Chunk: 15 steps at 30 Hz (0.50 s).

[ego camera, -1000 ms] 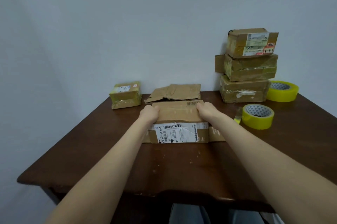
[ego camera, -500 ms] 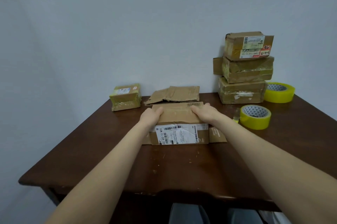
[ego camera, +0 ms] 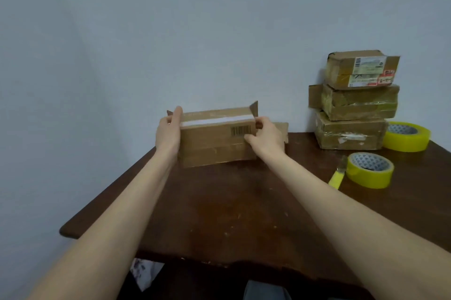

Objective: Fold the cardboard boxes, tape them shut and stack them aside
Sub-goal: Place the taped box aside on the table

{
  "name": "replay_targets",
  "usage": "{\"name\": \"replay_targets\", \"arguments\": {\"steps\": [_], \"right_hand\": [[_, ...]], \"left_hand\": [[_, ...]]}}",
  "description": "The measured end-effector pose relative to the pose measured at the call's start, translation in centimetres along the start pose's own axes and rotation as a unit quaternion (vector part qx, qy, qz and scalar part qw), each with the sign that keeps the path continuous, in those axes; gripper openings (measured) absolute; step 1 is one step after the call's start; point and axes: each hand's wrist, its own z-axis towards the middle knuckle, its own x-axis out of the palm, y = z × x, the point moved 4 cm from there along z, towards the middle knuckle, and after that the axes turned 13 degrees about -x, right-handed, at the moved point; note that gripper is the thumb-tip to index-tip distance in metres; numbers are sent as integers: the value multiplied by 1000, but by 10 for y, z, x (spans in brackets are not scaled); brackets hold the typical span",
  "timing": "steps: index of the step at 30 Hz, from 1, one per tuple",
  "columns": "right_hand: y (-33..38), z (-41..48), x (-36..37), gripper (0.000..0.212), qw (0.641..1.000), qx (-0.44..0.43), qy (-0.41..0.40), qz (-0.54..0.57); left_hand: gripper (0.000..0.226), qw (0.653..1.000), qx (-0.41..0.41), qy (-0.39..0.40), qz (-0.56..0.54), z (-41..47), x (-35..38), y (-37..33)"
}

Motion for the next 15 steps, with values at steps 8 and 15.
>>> {"name": "replay_targets", "arguments": {"steps": [8, 15], "right_hand": [[11, 2, 121, 51, 988, 7, 146, 54], [8, 12, 175, 48, 985, 23, 172, 3]], "left_hand": [[49, 991, 17, -53, 124, 59, -56, 52], [60, 988, 6, -25, 153, 96, -71, 90]]}}
